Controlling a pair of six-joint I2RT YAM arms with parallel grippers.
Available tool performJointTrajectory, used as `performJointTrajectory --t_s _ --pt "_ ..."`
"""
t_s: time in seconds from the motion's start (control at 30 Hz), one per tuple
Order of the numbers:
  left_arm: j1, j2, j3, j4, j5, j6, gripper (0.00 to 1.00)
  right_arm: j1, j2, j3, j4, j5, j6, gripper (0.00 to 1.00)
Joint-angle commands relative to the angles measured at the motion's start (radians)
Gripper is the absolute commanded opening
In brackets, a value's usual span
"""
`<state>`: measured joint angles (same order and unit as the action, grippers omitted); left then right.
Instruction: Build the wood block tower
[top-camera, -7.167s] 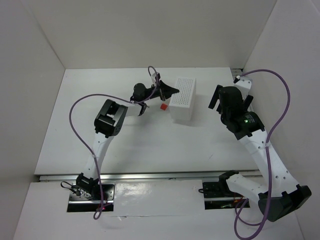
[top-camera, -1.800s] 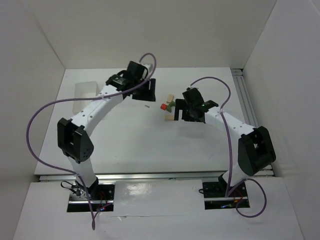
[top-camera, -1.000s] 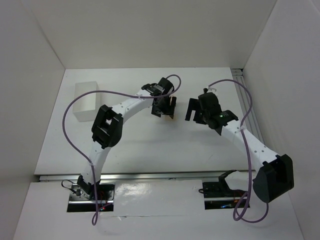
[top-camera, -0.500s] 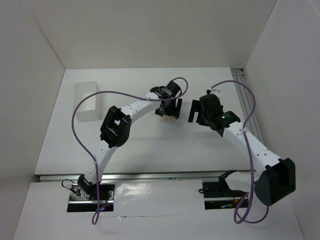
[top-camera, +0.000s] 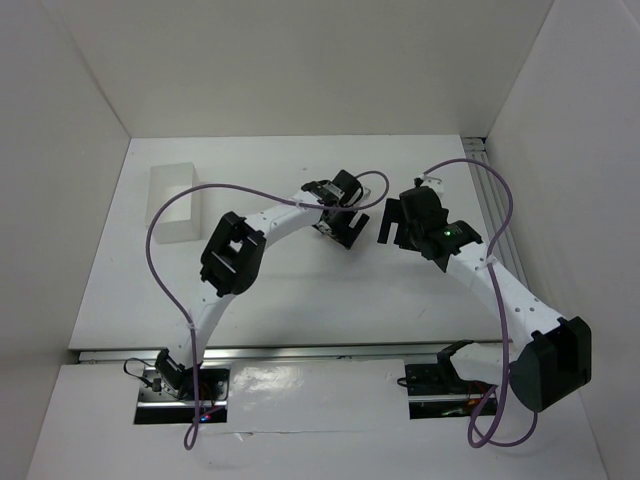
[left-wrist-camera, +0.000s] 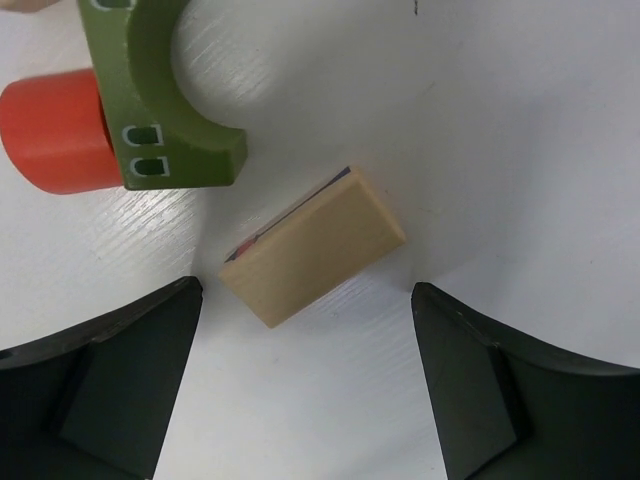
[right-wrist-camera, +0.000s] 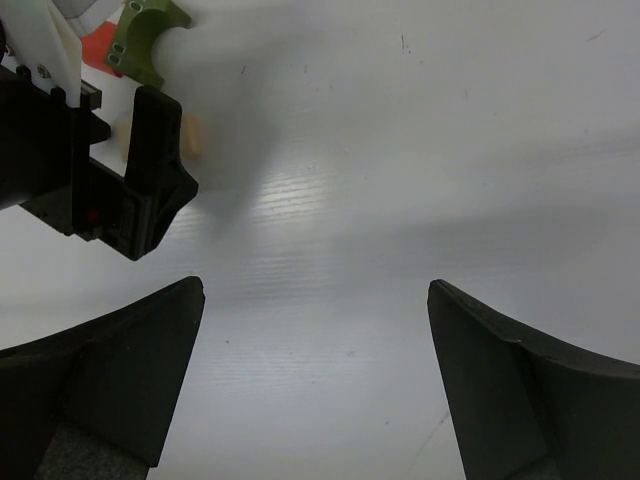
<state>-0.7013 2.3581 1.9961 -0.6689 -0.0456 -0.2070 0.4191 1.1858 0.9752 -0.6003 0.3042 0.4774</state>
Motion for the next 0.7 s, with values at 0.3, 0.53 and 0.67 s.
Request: performJointTrajectory --t_s 0.3,0.53,0.67 --pt "0.046 -0.042 -0.060 0.101 0.130 0.288 0.89 -0.002 -0.038 0.031 -0.053 0.033 -0.010 1.00" --pt "0.046 0.030 0.056 0.062 0.154 0.288 0.81 -0.002 -0.048 0.031 -0.053 0.033 0.000 1.00" --pt "0.046 0.001 0.020 0.067 0.185 0.276 0.74 -0.002 -0.048 0.031 -0.062 0.042 0.000 1.00"
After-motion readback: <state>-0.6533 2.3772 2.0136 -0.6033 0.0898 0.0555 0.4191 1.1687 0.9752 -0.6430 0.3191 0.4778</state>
